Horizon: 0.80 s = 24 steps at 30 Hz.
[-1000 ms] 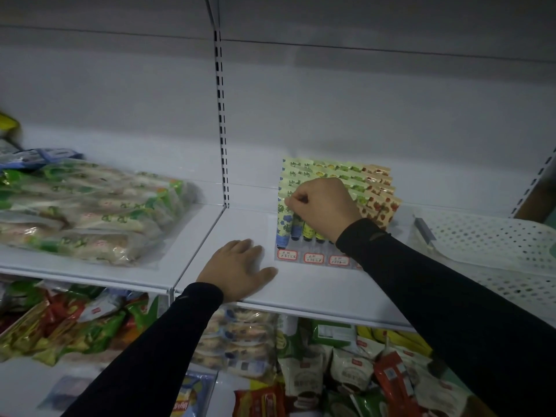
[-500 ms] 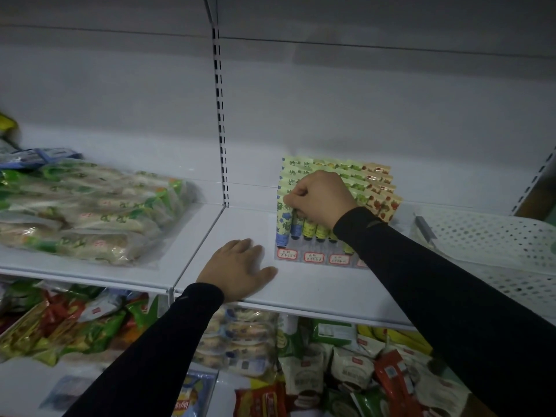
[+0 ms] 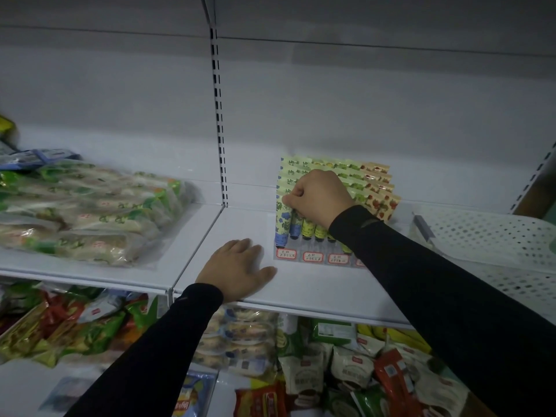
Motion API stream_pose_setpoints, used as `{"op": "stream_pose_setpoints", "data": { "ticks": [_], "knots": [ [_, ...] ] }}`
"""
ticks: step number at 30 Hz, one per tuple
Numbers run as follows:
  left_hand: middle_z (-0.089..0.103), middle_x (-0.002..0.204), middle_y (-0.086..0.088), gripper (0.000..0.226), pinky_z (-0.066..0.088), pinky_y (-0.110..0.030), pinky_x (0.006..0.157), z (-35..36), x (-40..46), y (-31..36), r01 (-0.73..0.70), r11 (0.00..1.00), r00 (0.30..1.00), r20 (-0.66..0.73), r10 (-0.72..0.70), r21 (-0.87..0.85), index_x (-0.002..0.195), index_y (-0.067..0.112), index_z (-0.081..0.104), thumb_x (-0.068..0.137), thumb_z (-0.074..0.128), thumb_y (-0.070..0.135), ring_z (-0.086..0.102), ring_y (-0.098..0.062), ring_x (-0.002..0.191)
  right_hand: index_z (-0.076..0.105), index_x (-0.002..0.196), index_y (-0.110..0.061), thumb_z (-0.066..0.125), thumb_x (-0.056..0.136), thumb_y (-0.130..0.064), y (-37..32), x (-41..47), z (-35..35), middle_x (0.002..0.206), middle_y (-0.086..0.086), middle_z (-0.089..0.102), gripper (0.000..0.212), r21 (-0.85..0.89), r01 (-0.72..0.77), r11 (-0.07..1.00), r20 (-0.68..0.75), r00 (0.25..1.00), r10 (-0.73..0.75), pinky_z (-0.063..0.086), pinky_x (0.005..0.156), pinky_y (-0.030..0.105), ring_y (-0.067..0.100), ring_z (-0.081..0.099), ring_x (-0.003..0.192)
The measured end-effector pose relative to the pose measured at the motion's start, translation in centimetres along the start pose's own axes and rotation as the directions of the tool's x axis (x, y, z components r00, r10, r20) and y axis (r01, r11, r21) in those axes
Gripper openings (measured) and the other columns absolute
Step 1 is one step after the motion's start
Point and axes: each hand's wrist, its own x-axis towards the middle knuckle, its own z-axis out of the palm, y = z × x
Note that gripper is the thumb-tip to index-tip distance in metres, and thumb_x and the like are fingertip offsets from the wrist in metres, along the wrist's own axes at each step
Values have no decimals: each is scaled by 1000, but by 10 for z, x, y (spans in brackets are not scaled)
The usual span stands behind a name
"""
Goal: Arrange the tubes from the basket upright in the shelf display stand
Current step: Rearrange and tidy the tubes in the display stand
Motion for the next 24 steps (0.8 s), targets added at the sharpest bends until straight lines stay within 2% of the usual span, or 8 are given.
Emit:
{"op": "stream_pose_setpoints", "data": {
  "ticks": [3, 7, 11, 15, 17, 19, 21, 24],
  "knots": [
    [47, 141, -8, 62, 26, -32, 108, -1, -1, 1, 2, 1000, 1000, -4, -2, -5, 132, 13, 52, 95, 43, 61, 34, -23, 135, 64, 63, 4, 62, 89, -25, -1, 0, -1, 72, 21, 69, 38, 13, -15, 1000, 13, 1000, 15, 43, 52, 22, 27, 53, 54],
    [47, 141, -8, 61, 26, -31, 108, -2, -2, 3, 5, 1000, 1000, -10, -5, -17, 132, 13, 53, 94, 45, 60, 35, -22, 134, 68, 69, 6, 61, 89, -25, -2, 0, -5, 76, 21, 71, 38, 4, -18, 1000, 12, 1000, 18, 56, 67, 31, 20, 52, 54],
    [47, 142, -7, 65, 26, -31, 107, -3, -3, 2, 3, 1000, 1000, -7, -3, -15, 131, 14, 53, 92, 43, 65, 35, -22, 134, 66, 67, 7, 61, 89, -29, -1, -2, -5, 78, 24, 71, 42, 31, -30, 999, 14, 999, 30, 55, 68, 32, 21, 50, 54],
    [44, 146, -7, 63, 24, -31, 110, -3, -3, 2, -2, 1000, 1000, -9, 1, -24, 133, 15, 53, 93, 44, 62, 33, -22, 137, 67, 69, 9, 61, 90, -33, -2, -1, -3, 75, 22, 71, 48, 16, -27, 999, -10, 1000, 27, 56, 75, 36, 29, 59, 57],
    [48, 141, -8, 71, 26, -31, 108, -4, -4, 2, 4, 1000, 1000, 8, -4, -26, 131, 13, 54, 89, 39, 69, 36, -22, 134, 62, 61, 2, 61, 90, -34, -5, 0, -1, 67, 19, 70, 46, -3, -19, 1000, -20, 1000, 19, 56, 74, 34, 31, 66, 64],
    [48, 141, -8, 85, 27, -31, 107, -6, -5, 3, 6, 1000, 1000, 23, -5, -29, 130, 14, 54, 79, 28, 76, 36, -22, 133, 52, 53, -7, 62, 89, -32, -8, 1, 1, 52, 12, 58, 45, -29, -7, 1000, -40, 999, 6, 56, 70, 35, 28, 59, 56],
    [44, 147, -7, 75, 26, -31, 109, -4, -3, 2, 9, 1000, 1000, 21, -9, -27, 131, 15, 53, 86, 36, 72, 33, -22, 137, 39, 48, -11, 63, 88, -31, -10, 2, 2, 45, 3, 41, 50, -58, -8, 998, -59, 998, 4, 56, 66, 35, 20, 43, 44],
    [45, 145, -7, 61, 25, -31, 109, -2, -2, 1, 6, 1000, 1000, -1, -6, -20, 131, 14, 54, 94, 45, 61, 33, -23, 137, 34, 48, -13, 63, 88, -30, -11, 3, 4, 44, 1, 34, 53, -61, -23, 998, -75, 997, 19, 53, 61, 32, 15, 34, 42]
  ]
}}
